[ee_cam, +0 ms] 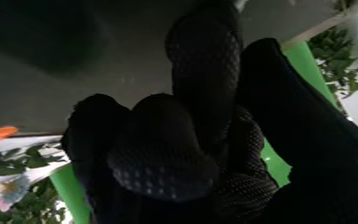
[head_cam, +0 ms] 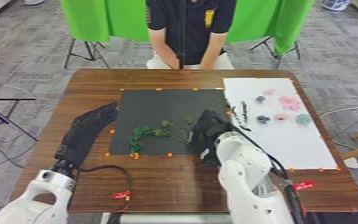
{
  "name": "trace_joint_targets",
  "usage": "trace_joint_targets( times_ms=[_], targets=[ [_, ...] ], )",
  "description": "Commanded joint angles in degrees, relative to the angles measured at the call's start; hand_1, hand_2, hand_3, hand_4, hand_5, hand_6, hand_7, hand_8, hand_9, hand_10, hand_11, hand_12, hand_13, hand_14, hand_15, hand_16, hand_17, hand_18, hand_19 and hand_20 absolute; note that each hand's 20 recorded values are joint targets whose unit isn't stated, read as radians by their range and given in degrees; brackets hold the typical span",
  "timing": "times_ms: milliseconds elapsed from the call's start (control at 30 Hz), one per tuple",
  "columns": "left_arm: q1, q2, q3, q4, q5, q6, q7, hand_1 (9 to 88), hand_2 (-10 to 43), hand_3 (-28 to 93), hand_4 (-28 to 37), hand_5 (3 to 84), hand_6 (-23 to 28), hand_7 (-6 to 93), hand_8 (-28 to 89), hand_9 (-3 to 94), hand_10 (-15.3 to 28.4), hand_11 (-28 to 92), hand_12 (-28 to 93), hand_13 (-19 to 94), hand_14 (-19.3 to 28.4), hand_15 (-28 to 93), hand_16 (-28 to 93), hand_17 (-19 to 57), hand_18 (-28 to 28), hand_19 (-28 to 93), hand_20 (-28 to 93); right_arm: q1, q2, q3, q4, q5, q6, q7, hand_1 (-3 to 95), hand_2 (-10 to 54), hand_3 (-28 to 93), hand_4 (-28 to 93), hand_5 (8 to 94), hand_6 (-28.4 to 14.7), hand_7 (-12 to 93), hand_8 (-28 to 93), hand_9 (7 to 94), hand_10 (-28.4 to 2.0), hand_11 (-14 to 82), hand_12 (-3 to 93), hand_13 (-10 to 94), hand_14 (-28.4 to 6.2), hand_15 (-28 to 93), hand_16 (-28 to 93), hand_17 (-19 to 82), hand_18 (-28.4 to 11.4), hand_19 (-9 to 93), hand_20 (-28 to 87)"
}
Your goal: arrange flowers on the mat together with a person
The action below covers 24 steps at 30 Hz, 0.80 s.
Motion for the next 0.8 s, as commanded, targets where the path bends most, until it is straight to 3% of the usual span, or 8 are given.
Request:
trace_joint_targets(
  times_ms=[33,800],
  targets=[
    [0.83,-0.59,-0.38,0.17,-0.19,-0.67,-0.89,24.0,-0.5,60,-18.3,42.3,4.6,5.0,-3,37.8,14.0,8,15,25,17.1,5,7,-3.1,14.9,5,14,-0.67,0.92,-1.61,-0.41,-0.95,-1.56,1.46,42.7,2.7,67,-12,80.9,-0.6,14,3,93.7,-10.4,42.8,20.5,94,-2.3,67,27,72,-12.4,93,63],
    [0.85,-0.80,-0.61,0.07,-0.38,-0.72,-1.07,24.2,-0.2,59,-17.9,41.6,4.8,4.5,-3,37.2,13.5,7,15,25,17.1,5,7,-3.1,14.9,5,14,-2.39,3.21,-7.73,-4.85,3.19,-8.35,1.65,43.8,2.5,65,-11,81.1,-0.7,14,3,93.7,-10.5,44.9,19.4,94,-2.2,69,25,73,-12.1,93,63]
  ],
)
